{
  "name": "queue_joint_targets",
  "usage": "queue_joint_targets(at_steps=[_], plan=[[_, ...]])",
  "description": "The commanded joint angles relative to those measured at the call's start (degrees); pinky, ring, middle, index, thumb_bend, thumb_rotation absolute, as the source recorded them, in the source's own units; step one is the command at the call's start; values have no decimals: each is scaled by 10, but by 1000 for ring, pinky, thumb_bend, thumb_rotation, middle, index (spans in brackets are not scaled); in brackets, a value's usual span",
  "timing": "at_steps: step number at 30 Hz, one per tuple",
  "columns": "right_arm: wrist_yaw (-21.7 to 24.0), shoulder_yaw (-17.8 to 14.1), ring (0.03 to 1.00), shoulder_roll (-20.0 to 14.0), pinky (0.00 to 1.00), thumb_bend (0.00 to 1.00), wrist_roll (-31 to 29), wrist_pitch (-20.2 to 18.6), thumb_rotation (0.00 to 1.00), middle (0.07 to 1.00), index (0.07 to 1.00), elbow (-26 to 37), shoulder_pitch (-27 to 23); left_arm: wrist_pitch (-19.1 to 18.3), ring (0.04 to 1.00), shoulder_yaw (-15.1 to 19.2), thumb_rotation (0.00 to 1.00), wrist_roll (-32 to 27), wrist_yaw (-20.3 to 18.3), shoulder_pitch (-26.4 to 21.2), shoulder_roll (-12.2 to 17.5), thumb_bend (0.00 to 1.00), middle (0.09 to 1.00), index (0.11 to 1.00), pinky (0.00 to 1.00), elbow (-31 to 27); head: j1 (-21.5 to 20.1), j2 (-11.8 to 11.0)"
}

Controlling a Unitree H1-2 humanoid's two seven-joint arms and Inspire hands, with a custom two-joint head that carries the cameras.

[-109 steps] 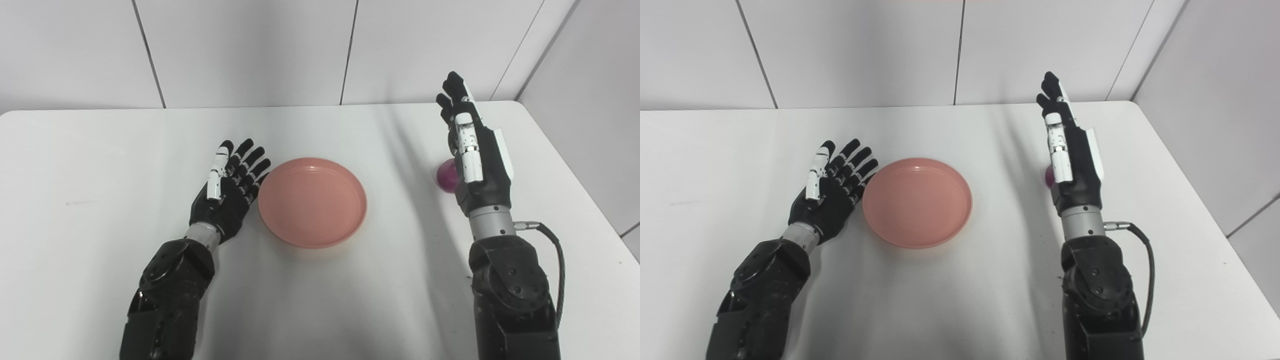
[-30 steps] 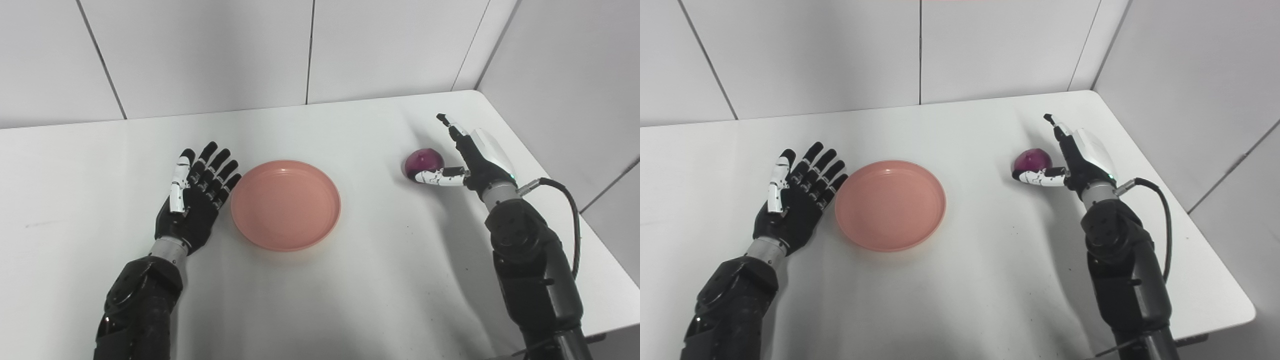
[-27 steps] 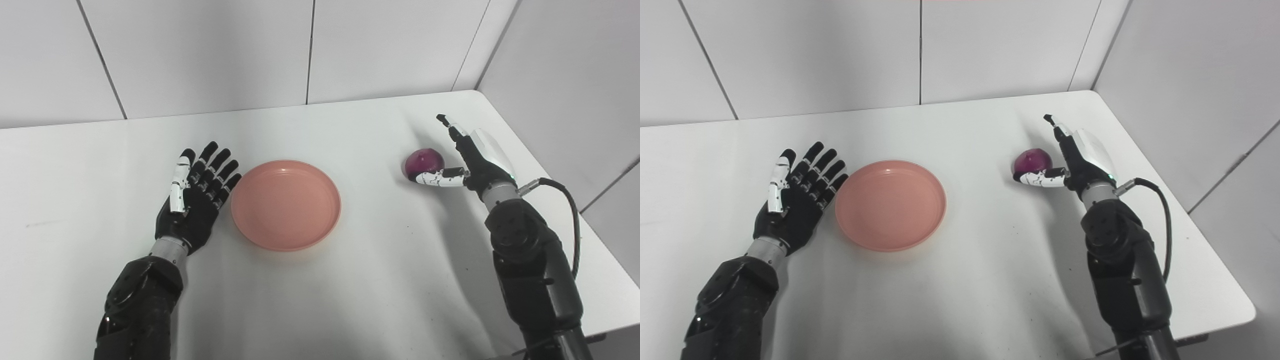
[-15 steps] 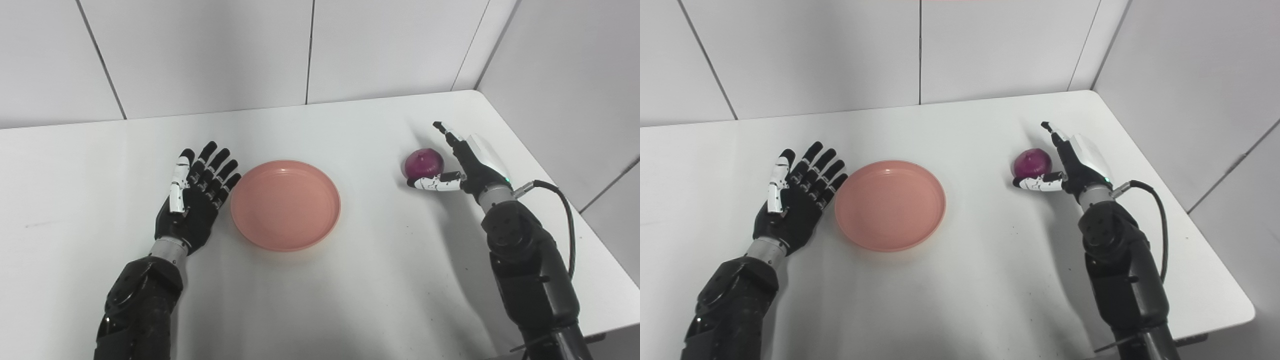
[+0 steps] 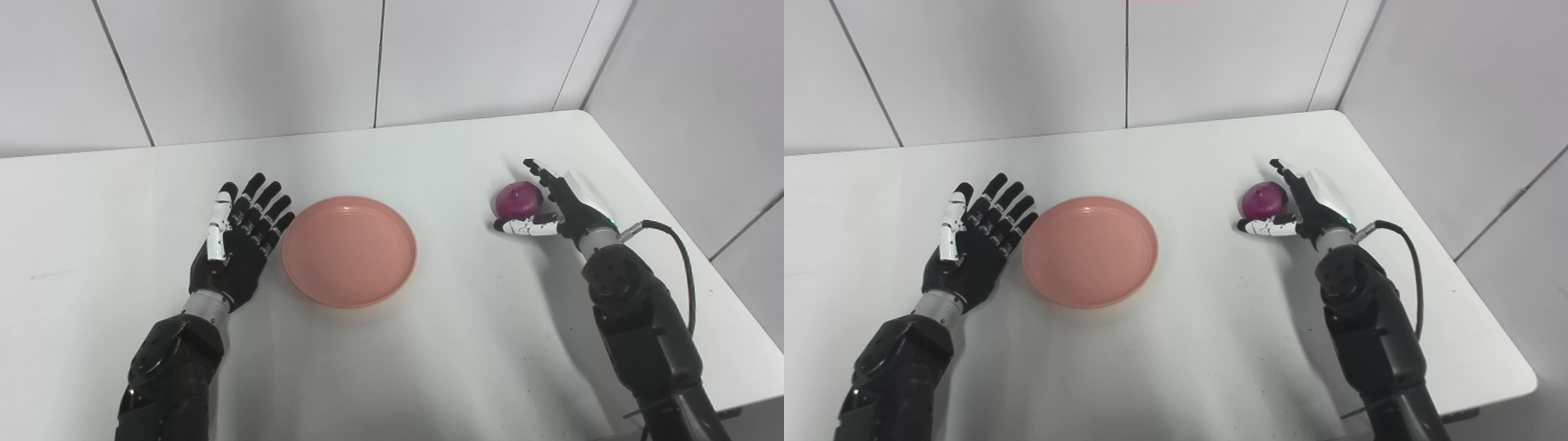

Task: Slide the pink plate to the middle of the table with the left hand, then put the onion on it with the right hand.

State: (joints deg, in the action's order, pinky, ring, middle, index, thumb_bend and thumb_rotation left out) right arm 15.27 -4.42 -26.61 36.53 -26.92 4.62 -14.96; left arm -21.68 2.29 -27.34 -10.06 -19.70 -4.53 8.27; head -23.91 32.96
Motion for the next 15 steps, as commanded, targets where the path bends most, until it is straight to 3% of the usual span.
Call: queue_joint_targets(at_steps=[1, 15], plan=[[-17, 0, 895, -23, 814, 1000, -4, 12, 303, 917, 931, 6, -21, -16, 947, 1, 1000, 12, 9, 11, 2, 447, 958, 949, 941, 5, 0, 0], [-19, 4, 857, -24, 753, 1000, -18, 1, 308, 898, 900, 0, -24, -19, 946, 1, 1000, 12, 13, 12, 1, 447, 956, 945, 940, 2, 1, 2]])
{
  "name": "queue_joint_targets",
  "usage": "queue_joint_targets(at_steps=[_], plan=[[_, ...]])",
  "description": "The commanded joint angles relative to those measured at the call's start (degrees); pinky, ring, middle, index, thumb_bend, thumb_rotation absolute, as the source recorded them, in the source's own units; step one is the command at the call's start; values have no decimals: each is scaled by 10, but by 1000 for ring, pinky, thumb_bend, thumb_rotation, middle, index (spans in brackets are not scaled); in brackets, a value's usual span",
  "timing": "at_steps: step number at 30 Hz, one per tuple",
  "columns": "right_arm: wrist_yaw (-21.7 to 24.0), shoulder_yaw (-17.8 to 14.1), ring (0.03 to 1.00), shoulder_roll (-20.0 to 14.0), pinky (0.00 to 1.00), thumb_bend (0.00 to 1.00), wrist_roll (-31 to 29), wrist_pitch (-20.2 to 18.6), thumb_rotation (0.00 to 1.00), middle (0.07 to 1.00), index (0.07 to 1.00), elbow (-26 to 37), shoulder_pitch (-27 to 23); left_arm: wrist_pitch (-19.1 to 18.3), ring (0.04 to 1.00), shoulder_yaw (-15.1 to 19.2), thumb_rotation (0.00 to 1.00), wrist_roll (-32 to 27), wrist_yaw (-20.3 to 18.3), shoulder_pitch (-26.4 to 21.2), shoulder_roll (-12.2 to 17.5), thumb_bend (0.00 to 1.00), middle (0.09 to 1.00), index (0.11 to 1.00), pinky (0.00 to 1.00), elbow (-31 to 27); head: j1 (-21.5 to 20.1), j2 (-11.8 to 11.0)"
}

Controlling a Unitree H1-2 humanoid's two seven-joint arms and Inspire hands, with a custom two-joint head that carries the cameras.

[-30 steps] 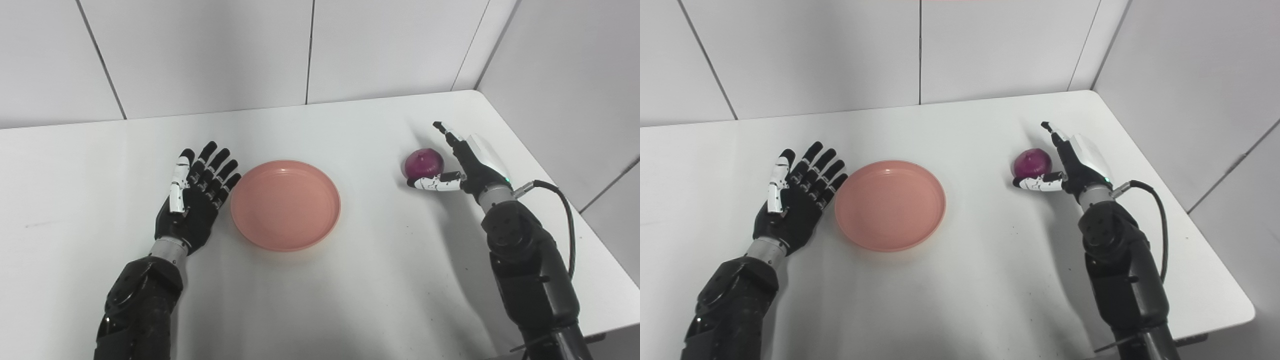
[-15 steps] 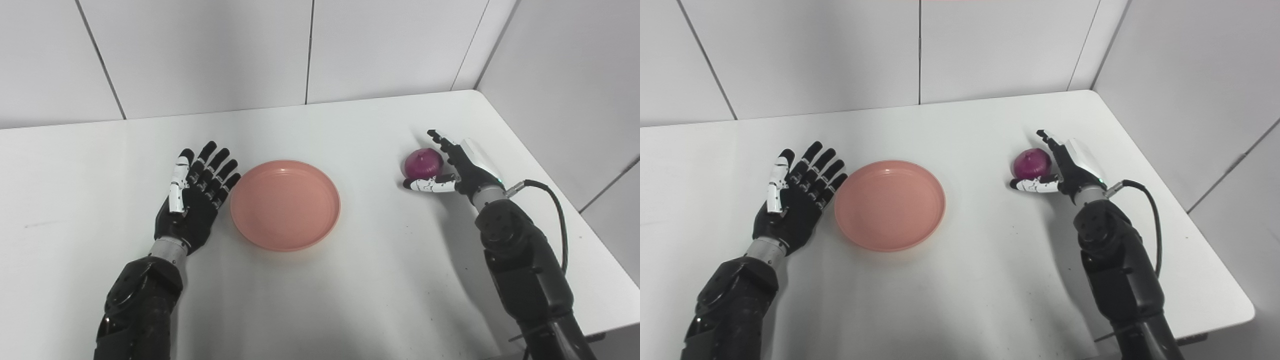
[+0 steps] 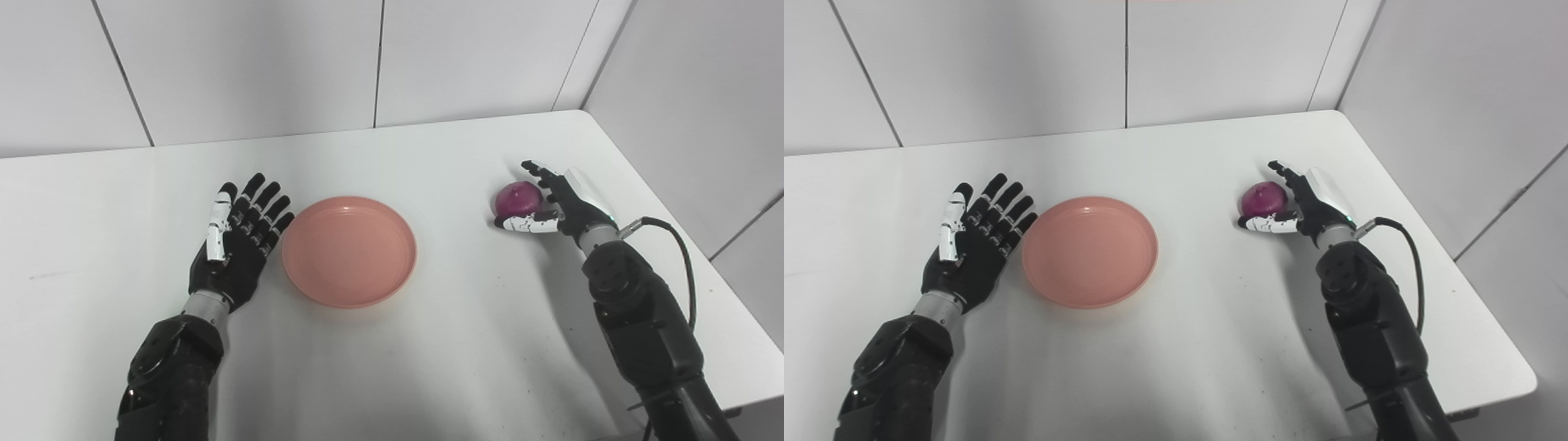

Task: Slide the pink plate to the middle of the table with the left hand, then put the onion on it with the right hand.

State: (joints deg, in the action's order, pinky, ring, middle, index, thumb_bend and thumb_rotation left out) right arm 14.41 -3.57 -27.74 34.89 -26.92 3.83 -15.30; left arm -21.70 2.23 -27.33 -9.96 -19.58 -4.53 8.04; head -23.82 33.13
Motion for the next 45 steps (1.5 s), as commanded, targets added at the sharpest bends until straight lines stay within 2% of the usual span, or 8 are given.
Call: queue_joint_targets(at_steps=[1, 5, 12, 16, 22, 28, 41, 45], plan=[[-10, -3, 854, -13, 757, 1000, 0, 1, 301, 895, 896, 8, -20, -19, 948, 2, 1000, 11, 12, 10, 1, 447, 958, 947, 942, 5, 0, 0], [12, -7, 845, -15, 754, 986, 18, 0, 298, 886, 890, 16, -19, -21, 949, 2, 1000, 10, 13, 11, 0, 445, 958, 948, 943, 1, 1, 4], [33, -28, 822, -5, 741, 953, 16, 0, 220, 859, 862, 23, -18, -23, 948, 1, 1000, 12, 16, 10, 0, 447, 959, 947, 942, 0, 1, 5], [47, -31, 744, -3, 656, 941, 29, 0, 189, 792, 812, 29, -18, -22, 951, 0, 1000, 11, 13, 10, 1, 445, 962, 950, 946, 0, 2, 6], [58, -23, 671, -8, 604, 904, 40, 0, 82, 716, 730, 35, -18, -26, 948, 2, 1000, 10, 18, 11, -2, 444, 961, 947, 944, -4, 2, 6], [48, -8, 608, -15, 551, 874, 60, 0, 36, 653, 653, 28, -19, -30, 948, 4, 1000, 10, 20, 11, -3, 446, 959, 947, 945, -6, 2, 8], [24, 18, 541, -19, 479, 889, 50, 8, 119, 584, 583, 10, -25, -34, 946, 5, 1000, 9, 23, 9, -4, 447, 957, 943, 942, -5, 4, 10], [11, 27, 528, -20, 454, 839, 45, 12, 108, 571, 554, 2, -27, -37, 947, 6, 1000, 9, 25, 9, -6, 443, 959, 945, 944, -7, 4, 9]])
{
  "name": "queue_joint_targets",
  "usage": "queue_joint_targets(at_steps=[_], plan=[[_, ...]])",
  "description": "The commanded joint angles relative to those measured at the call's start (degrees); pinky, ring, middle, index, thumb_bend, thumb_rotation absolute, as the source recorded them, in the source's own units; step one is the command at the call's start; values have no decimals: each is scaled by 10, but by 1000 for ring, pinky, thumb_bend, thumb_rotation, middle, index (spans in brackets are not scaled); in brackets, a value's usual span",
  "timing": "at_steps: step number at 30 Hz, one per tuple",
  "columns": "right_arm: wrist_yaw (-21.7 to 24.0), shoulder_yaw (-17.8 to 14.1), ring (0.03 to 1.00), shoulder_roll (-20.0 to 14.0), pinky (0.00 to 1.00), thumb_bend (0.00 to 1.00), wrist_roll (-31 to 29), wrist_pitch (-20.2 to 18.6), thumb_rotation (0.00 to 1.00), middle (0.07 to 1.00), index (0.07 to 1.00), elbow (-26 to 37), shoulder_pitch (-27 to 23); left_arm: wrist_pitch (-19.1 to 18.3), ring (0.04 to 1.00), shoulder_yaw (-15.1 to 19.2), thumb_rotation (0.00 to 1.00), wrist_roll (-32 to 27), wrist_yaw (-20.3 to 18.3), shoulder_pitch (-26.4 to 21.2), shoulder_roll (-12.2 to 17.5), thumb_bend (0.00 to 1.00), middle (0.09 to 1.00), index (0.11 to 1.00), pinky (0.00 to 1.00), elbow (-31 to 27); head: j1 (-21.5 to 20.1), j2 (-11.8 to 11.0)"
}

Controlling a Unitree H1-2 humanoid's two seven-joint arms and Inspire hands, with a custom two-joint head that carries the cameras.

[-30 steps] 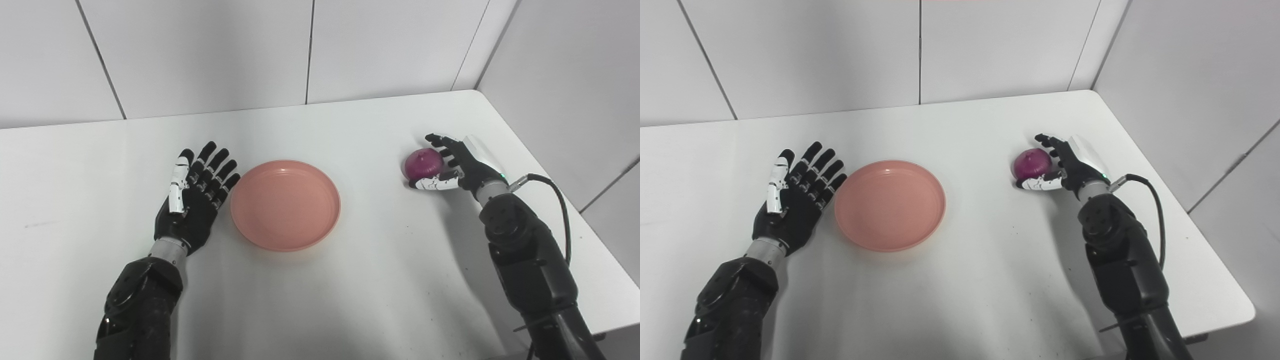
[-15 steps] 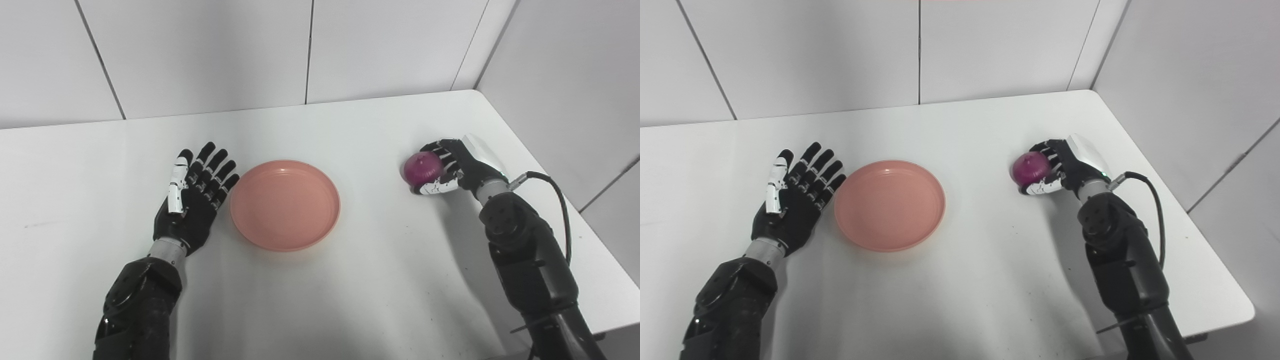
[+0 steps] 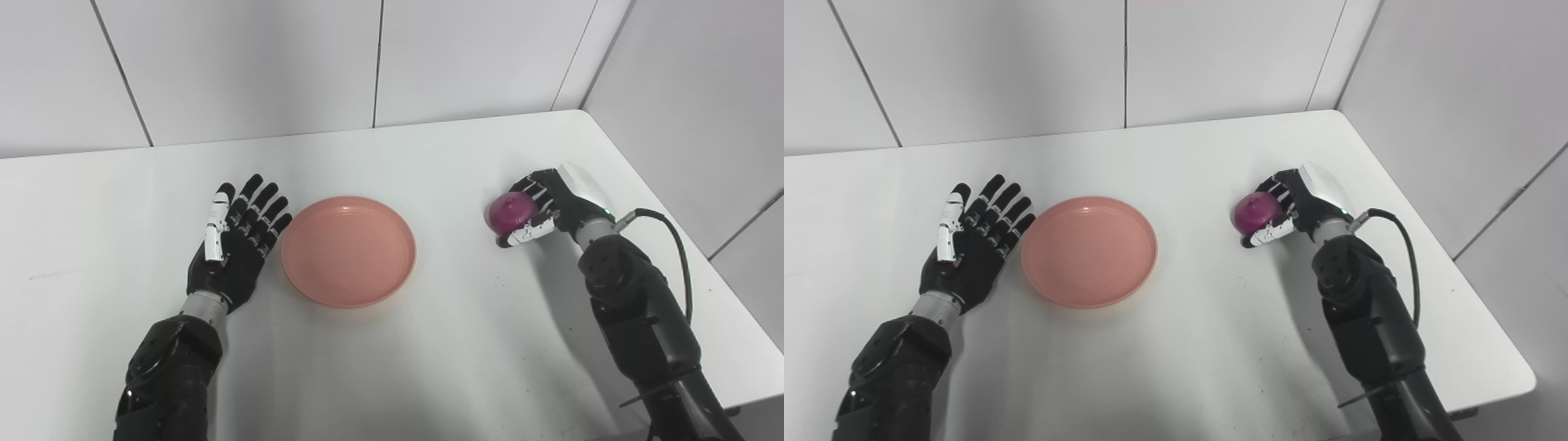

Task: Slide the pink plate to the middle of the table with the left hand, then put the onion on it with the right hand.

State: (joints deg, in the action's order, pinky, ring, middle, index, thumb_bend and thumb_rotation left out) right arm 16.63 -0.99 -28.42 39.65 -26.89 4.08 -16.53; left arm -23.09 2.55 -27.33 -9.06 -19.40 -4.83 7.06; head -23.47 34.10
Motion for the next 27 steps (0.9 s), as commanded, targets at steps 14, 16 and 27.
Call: queue_joint_targets(at_steps=[14, 16, 27], plan=[[-14, -6, 524, -15, 452, 520, -11, 1, 135, 567, 488, 68, -9, -20, 946, 0, 1000, 12, 15, 6, -2, 446, 956, 944, 942, 5, 5, -3], [-7, -12, 526, -11, 460, 518, -6, 0, 133, 569, 488, 88, -10, -18, 949, -1, 1000, 12, 13, 6, -1, 444, 959, 948, 946, 5, 6, -3], [20, -16, 509, 4, 440, 517, 28, 1, 132, 559, 488, 171, -23, -16, 944, -2, 1000, 15, 19, 5, -7, 441, 957, 948, 941, 8, 14, -6]])
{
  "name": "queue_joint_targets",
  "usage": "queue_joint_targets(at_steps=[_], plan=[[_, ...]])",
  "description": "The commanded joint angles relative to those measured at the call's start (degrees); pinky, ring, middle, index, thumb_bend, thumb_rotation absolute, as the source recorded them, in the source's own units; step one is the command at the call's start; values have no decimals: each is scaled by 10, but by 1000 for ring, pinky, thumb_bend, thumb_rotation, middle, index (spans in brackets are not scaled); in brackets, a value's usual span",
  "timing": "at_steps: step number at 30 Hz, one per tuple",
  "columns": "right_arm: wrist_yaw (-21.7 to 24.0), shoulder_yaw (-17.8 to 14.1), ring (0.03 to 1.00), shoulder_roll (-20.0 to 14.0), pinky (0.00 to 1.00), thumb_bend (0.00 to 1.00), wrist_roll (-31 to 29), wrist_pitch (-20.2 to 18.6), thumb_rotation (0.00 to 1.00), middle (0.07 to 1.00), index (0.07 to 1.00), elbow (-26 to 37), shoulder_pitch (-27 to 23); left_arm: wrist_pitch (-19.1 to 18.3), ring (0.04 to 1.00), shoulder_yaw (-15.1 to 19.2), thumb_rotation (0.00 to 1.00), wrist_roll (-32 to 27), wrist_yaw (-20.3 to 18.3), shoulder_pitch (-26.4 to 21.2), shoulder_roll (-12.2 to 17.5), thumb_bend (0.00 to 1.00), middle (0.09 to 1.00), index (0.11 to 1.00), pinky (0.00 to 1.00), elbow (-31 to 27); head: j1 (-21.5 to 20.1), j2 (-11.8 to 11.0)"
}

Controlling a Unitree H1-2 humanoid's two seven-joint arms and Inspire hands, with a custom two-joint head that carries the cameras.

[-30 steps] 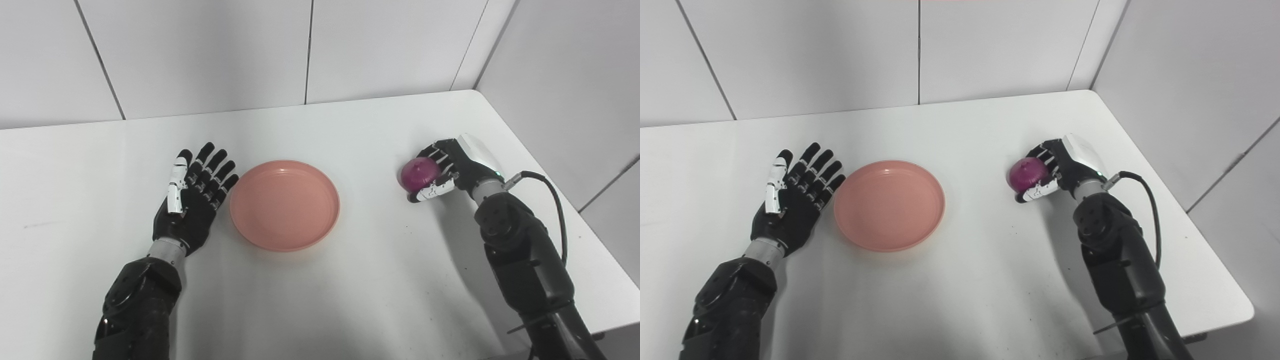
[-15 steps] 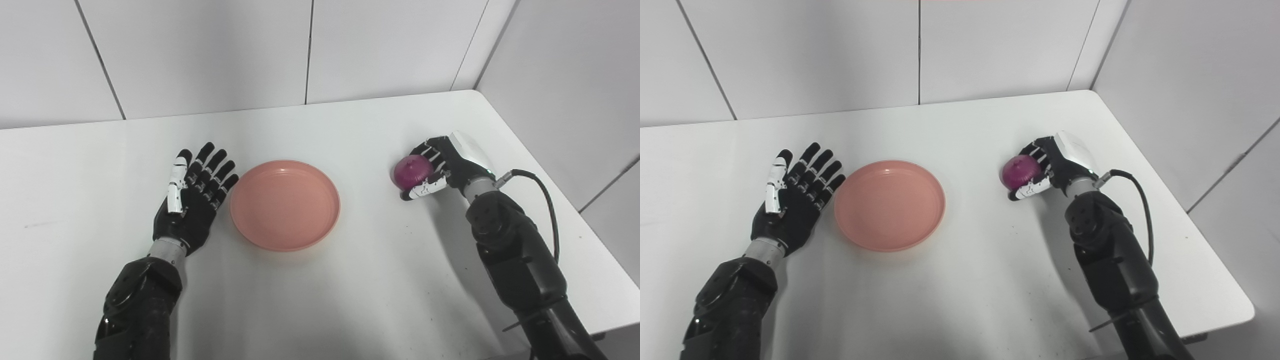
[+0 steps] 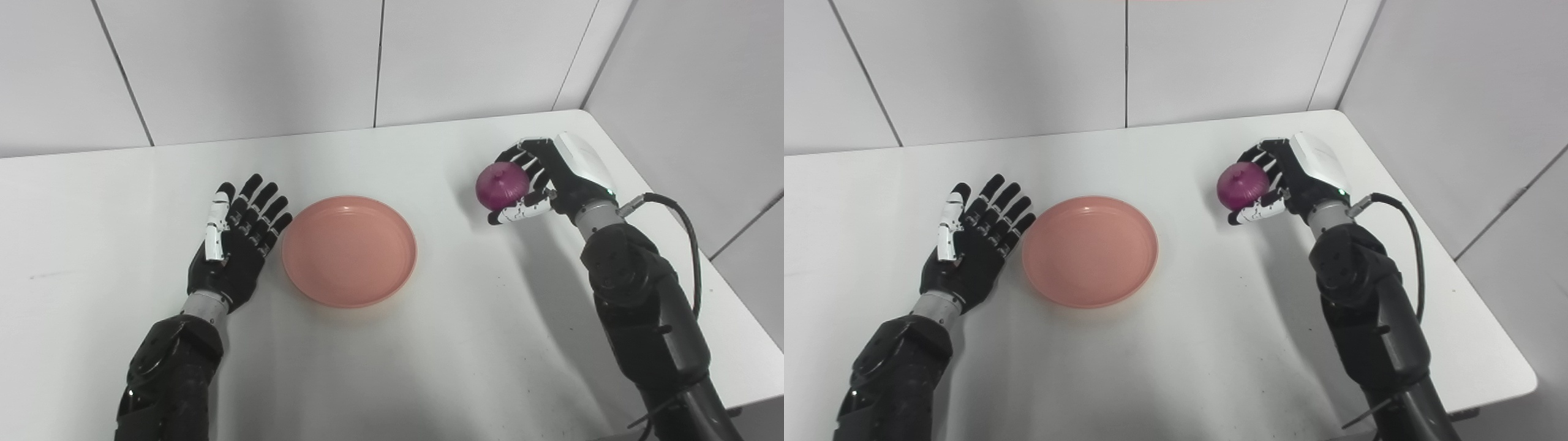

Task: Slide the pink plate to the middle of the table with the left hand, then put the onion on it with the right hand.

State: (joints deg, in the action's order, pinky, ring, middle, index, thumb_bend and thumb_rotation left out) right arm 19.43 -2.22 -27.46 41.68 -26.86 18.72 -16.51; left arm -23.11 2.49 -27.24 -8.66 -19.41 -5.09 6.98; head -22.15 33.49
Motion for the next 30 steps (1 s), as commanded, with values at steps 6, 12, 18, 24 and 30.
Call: queue_joint_targets(at_steps=[6, 12, 18, 24, 30], plan=[[0, 7, 509, -4, 443, 517, 13, 1, 133, 564, 489, 44, -33, -17, 939, -1, 1000, 16, 17, 6, -8, 444, 949, 941, 933, 7, 6, -1], [11, 24, 497, 11, 423, 518, 28, 0, 134, 560, 489, 57, -52, -19, 932, -2, 1000, 18, 25, 5, -14, 445, 946, 939, 923, 8, 20, -1], [32, 58, 481, 38, 396, 518, 51, 1, 135, 552, 489, 54, -78, -21, 925, -7, 1000, 31, 38, 6, -26, 447, 937, 926, 907, 2, 42, 1], [26, 92, 483, 56, 407, 518, 42, 21, 134, 554, 488, 36, -94, -22, 933, -10, 1000, 34, 42, 7, -39, 438, 943, 932, 913, -1, 79, 4], [19, 130, 447, 80, 359, 518, 40, 31, 135, 532, 489, 14, -104, -17, 921, -17, 1000, 43, 51, 7, -49, 434, 933, 923, 900, -2, 114, 8]])
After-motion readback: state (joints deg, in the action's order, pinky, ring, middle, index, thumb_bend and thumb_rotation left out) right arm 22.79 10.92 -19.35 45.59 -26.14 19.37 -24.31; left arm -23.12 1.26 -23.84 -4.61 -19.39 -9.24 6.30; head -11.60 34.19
